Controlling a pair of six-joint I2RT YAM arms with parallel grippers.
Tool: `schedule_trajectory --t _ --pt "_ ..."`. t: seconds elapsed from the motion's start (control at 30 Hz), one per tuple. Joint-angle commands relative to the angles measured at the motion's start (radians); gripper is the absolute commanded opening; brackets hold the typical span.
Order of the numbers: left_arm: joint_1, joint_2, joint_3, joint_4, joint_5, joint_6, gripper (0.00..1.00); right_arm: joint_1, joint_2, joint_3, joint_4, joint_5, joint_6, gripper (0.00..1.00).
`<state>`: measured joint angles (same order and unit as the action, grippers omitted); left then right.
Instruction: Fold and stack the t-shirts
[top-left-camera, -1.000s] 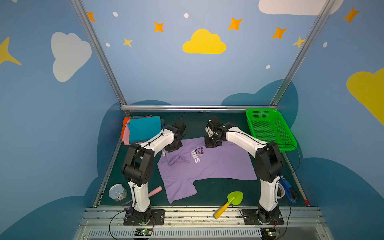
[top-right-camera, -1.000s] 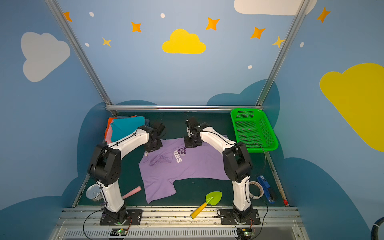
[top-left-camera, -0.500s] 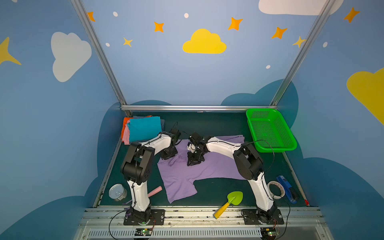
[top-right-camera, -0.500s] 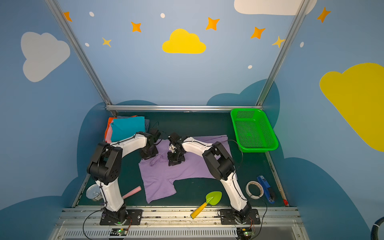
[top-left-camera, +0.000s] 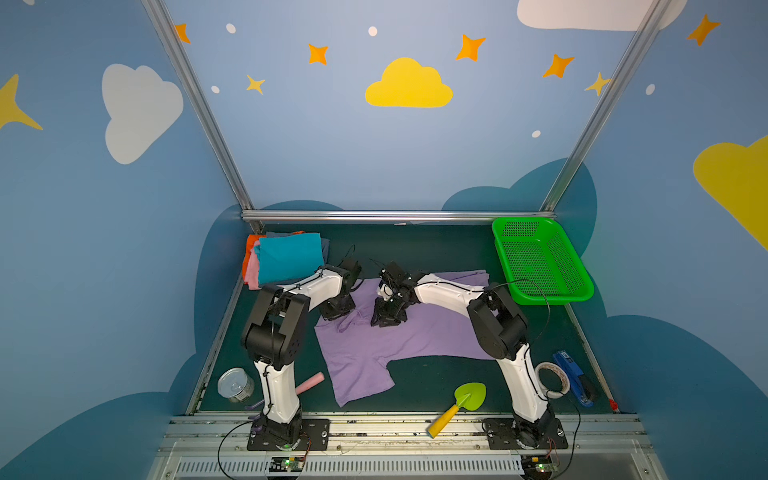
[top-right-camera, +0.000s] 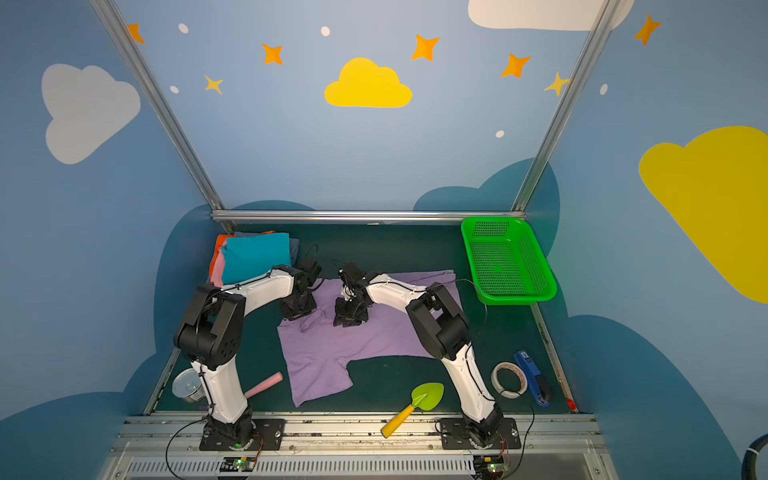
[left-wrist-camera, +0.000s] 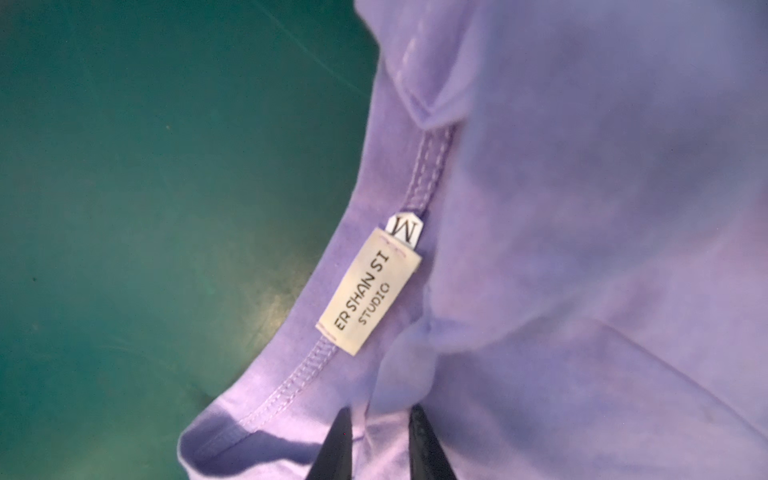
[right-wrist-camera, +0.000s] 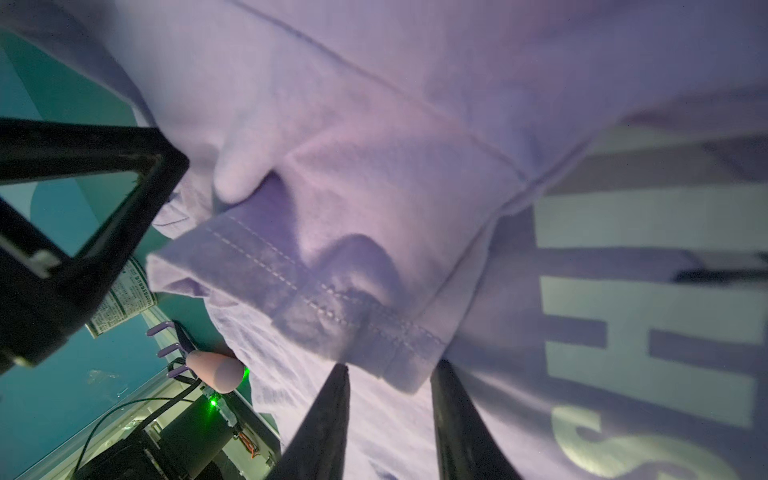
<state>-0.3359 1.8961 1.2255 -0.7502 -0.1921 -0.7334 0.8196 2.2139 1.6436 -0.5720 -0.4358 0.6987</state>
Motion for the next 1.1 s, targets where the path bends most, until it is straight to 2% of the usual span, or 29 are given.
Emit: schedule_trajectory --t 0.0,0.17,0.47,0.6,0.73,0.8,0.93,1.07 --pt "0.002 0.012 -0.029 -0.009 -0.001 0.010 0.26 -0.003 0.008 -0.011 0.014 0.041 0.027 0.28" --pt "0.002 0.019 -0.032 -0.006 -0.001 0.014 0.26 -0.003 -0.018 -0.031 0.011 0.067 0.021 0.00" --pt "0.005 0.050 -0.031 0.006 -0.004 0.019 0.25 0.003 -0.182 -0.176 0.008 0.172 0.010 0.00" --pt "0.013 0.068 -0.032 0.008 -0.010 0.025 0.25 0.003 -0.201 -0.222 -0.001 0.192 0.002 0.00" --pt "0.023 0.070 -0.030 -0.014 -0.022 0.027 0.24 0.003 -0.191 -0.245 0.003 0.167 0.004 0.12" --pt "0.022 0.048 -0.022 -0.034 -0.029 0.025 0.24 -0.003 -0.205 -0.247 -0.014 0.183 -0.017 0.15" --pt "0.021 -0.025 0.029 -0.096 -0.062 0.026 0.25 -0.075 -0.274 -0.208 -0.100 0.259 -0.099 0.16" --pt "0.013 -0.076 0.133 -0.138 -0.103 0.031 0.28 -0.198 -0.344 -0.160 -0.161 0.371 -0.180 0.18"
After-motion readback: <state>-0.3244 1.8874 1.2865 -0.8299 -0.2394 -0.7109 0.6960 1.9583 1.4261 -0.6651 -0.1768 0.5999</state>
